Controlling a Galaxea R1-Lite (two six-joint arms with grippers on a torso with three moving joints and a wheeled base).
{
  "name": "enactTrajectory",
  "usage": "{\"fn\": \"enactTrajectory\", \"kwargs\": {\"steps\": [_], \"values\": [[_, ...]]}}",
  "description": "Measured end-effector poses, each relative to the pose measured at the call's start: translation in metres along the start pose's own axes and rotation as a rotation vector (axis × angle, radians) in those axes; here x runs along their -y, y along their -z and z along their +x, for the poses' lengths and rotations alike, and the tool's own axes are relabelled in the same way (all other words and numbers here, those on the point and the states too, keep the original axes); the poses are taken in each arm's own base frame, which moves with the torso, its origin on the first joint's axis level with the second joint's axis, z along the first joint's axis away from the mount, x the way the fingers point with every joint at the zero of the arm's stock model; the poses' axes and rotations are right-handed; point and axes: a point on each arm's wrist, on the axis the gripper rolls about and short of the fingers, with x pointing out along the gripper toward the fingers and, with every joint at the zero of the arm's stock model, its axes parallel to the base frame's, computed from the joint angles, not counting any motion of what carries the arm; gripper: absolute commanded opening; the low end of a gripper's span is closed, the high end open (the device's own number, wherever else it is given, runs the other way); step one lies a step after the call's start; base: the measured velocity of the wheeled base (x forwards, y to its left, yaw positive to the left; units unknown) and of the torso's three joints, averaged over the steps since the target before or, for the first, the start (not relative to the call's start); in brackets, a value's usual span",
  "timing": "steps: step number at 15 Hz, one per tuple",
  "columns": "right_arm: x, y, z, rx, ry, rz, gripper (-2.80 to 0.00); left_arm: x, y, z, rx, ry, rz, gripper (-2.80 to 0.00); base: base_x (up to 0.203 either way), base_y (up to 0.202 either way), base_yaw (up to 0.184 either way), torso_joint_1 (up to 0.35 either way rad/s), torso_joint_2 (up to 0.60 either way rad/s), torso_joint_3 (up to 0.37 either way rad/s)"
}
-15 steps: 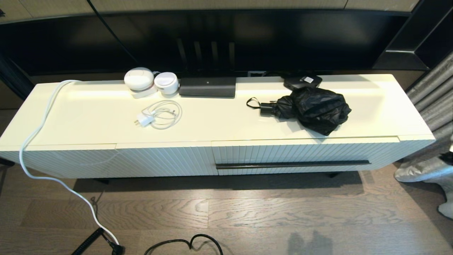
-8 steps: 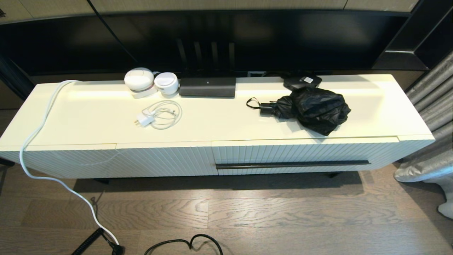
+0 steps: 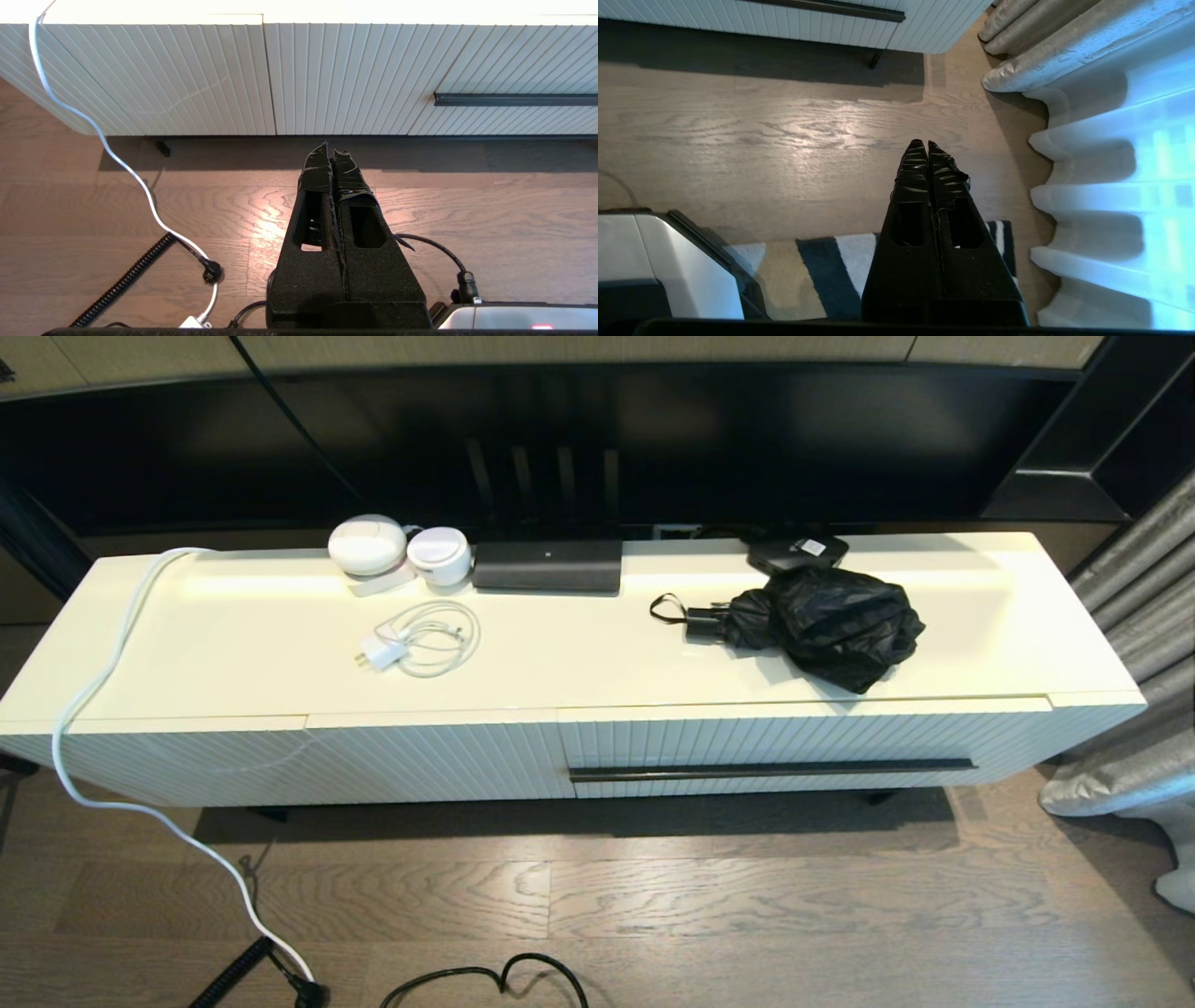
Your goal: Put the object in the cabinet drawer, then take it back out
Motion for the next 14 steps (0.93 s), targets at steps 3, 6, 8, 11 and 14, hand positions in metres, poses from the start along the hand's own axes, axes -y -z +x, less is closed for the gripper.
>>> {"fn": "enactTrajectory", "kwargs": {"steps": [3,6,8,11,14], "values": [[-0.005,0.024,0.005,0.049,0.0,0.03,-2.8,0.0,0.0,0.0,0.0,0.0,0.0,-2.8,0.0,0.0,0.0,0.0,0.0,0.0],[-0.008,0.029,0.014,0.138,-0.013,0.048,-2.8,0.0,0.0,0.0,0.0,0.0,0.0,-2.8,0.0,0.0,0.0,0.0,0.0,0.0],[-0.014,0.036,0.025,0.187,-0.081,0.05,-2.8,0.0,0.0,0.0,0.0,0.0,0.0,-2.8,0.0,0.0,0.0,0.0,0.0,0.0],[-0.024,0.054,0.046,0.26,-0.185,0.057,-2.8,0.0,0.0,0.0,0.0,0.0,0.0,-2.8,0.0,0.0,0.0,0.0,0.0,0.0],[-0.027,0.058,0.052,0.305,-0.225,0.101,-2.8,0.0,0.0,0.0,-0.001,0.0,0.001,-2.8,0.0,0.0,0.0,0.0,0.0,0.0]]}}
